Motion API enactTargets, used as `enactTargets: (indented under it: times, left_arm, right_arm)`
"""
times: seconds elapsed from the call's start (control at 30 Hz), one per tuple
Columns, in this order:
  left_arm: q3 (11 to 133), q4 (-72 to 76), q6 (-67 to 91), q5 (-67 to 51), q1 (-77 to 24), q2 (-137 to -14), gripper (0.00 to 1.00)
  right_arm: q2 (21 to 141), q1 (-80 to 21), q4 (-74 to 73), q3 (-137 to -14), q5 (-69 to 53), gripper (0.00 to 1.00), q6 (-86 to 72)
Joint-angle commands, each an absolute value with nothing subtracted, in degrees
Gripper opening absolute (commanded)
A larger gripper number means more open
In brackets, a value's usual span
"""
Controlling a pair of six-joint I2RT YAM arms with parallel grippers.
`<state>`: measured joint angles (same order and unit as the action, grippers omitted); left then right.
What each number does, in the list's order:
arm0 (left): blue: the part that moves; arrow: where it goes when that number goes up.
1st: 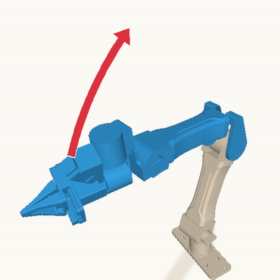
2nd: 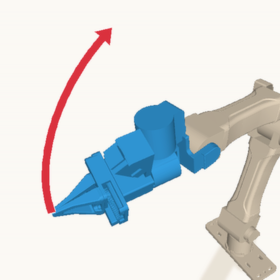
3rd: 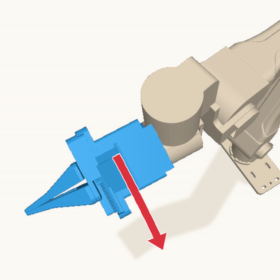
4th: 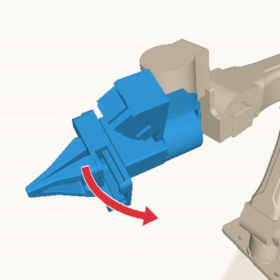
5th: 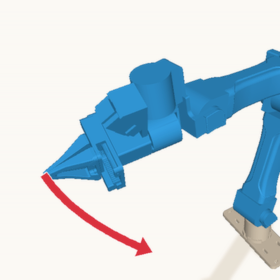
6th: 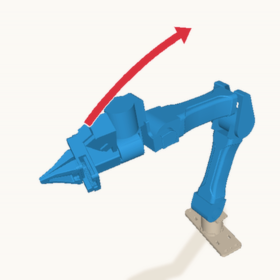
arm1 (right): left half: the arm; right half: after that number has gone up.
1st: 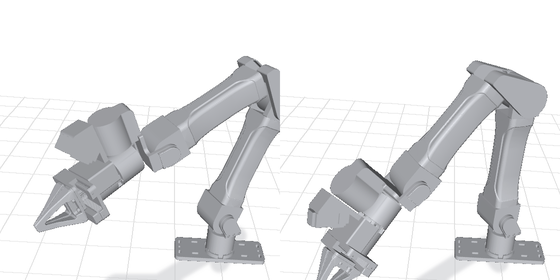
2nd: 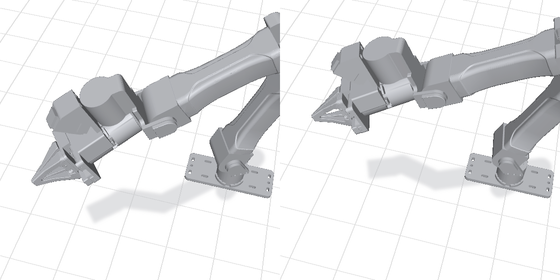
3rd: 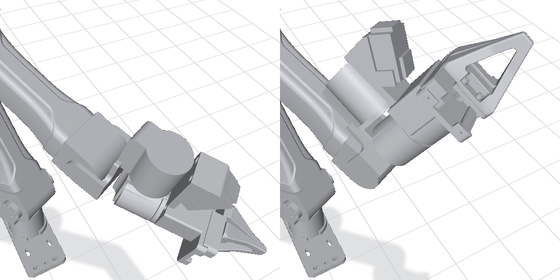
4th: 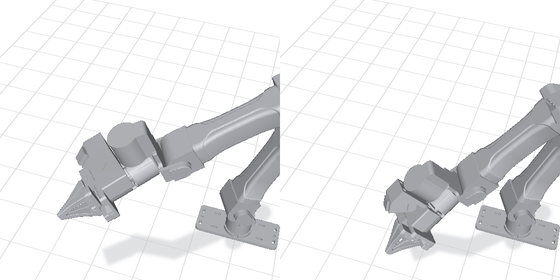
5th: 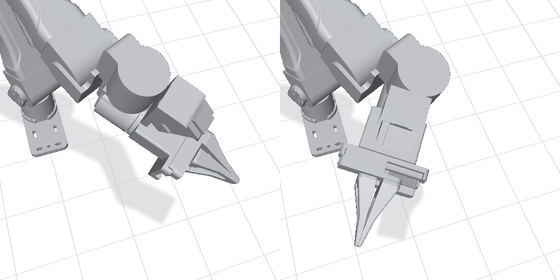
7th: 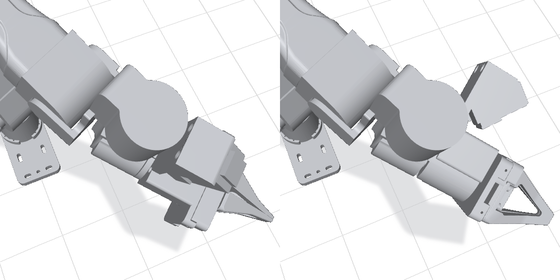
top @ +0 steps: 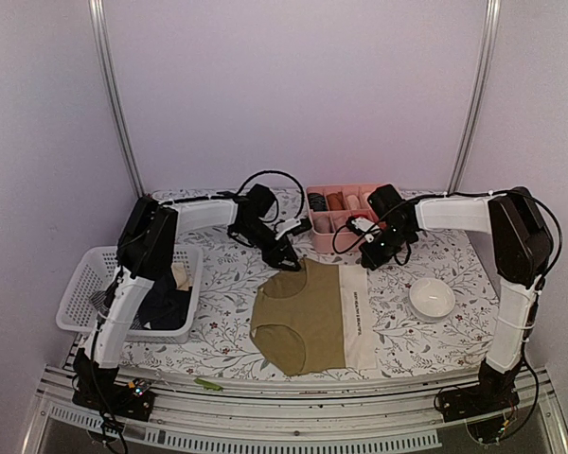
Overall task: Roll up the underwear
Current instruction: Pick up the underwear from the center of the board.
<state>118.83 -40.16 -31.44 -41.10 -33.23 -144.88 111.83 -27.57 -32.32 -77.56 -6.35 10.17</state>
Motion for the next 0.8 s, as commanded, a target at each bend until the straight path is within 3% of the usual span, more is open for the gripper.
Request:
enactTargets:
  times: [0.0,0.53,0.6,0.73,0.77]
  left_arm:
    - [121.2,-40.0,-28.1,-42.7,-33.7,-146.7,0.49]
    - [123.2,-35.2,-27.1,-42.1,-33.9,-151.1,0.5]
    - [124.7,-38.0,-29.4,-45.7,-33.9,-151.8,0.4]
    - [126.2,-41.8,-32.1,-49.1,-33.6,-151.6,0.05]
    - [126.4,-41.9,-32.0,-49.8,-33.3,-151.0,0.0]
  right_arm:
    - [112.7,-27.5,-32.8,-76.6,-6.1,0.0,10.9]
    - [113.6,-27.4,-33.3,-76.5,-6.5,0.0,9.7]
    - [113.7,-27.4,-33.3,-76.5,-6.0,0.0,9.6]
    - [113.5,-27.4,-33.4,-77.1,-5.9,0.0,9.3]
    - [113.3,-27.4,-33.2,-77.3,-6.0,0.0,9.2]
